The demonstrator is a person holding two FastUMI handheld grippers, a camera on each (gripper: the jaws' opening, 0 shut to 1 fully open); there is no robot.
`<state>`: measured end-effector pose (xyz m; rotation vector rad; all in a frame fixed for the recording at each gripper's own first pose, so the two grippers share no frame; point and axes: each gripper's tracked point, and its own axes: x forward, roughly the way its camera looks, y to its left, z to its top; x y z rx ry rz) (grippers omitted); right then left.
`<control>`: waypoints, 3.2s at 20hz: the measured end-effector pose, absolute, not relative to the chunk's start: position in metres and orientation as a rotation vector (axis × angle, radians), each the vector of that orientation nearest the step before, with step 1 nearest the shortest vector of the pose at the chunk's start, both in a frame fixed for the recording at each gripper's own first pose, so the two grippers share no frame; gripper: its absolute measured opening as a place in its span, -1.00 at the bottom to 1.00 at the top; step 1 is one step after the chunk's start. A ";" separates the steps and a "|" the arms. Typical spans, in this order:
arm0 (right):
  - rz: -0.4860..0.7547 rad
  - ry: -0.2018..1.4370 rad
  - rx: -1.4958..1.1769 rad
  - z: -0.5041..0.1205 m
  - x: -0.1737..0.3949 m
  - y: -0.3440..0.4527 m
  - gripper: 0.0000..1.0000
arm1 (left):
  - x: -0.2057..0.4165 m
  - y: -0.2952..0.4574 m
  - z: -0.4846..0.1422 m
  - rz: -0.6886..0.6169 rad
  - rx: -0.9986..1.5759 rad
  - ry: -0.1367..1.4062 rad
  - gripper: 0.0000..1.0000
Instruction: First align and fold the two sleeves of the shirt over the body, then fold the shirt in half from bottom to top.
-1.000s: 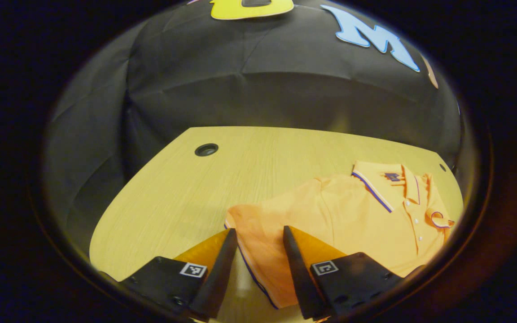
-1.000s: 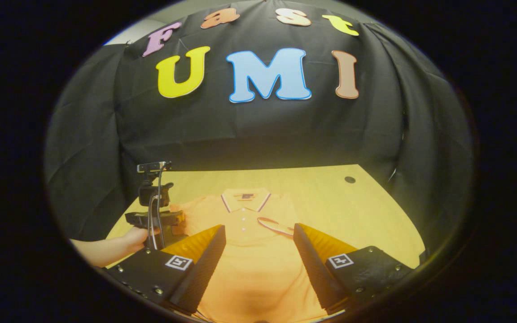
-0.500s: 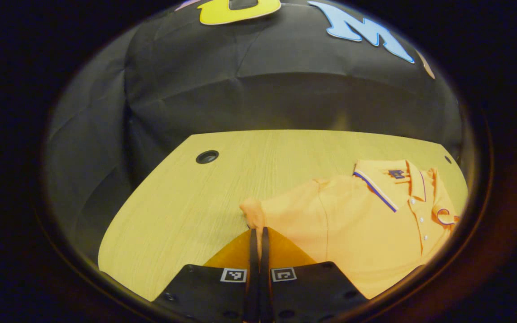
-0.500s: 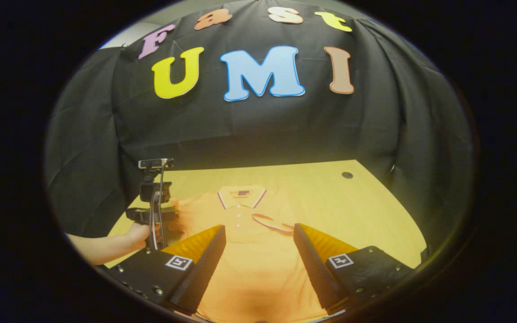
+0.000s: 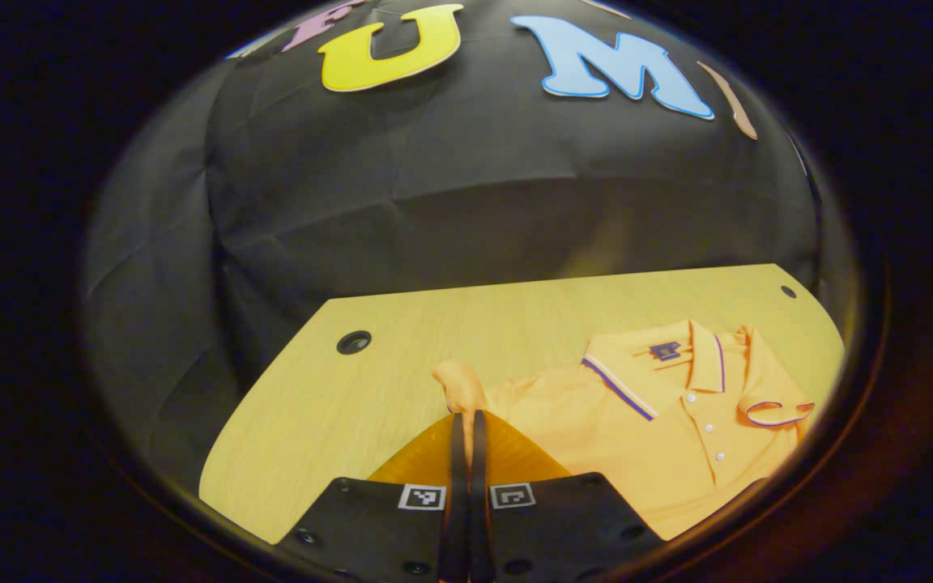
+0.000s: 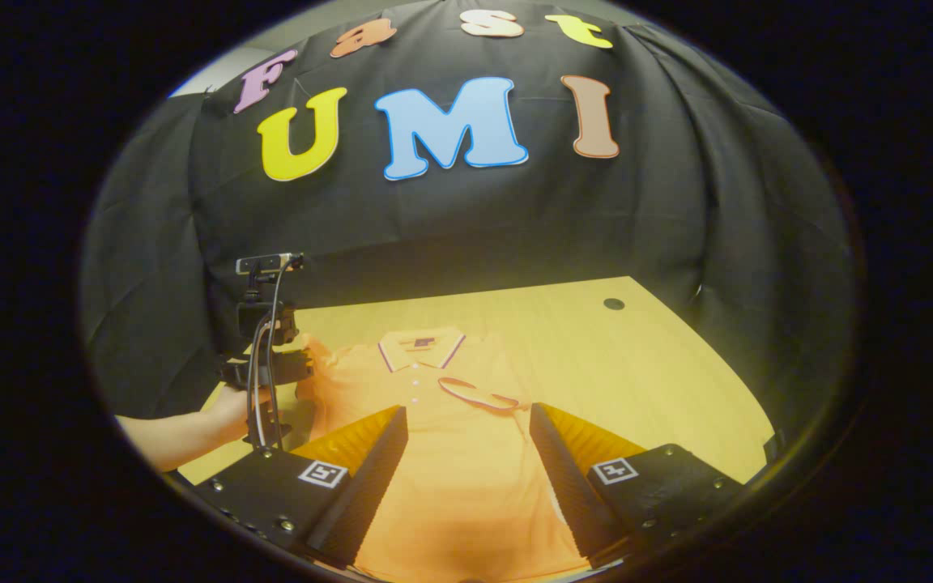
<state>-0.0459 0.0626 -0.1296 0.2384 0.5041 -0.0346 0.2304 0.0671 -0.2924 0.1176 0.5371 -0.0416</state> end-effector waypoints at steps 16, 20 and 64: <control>-0.078 0.562 0.224 -0.151 -0.059 0.046 0.88 | 0.211 -0.012 -0.336 -0.189 0.223 0.630 -0.68; -0.095 0.576 0.221 -0.155 -0.059 0.051 0.88 | 0.206 -0.016 -0.341 -0.224 0.194 0.648 -0.36; 0.132 0.813 0.124 -0.284 -0.207 0.053 0.88 | -0.201 0.067 -0.335 -0.189 0.068 0.756 0.89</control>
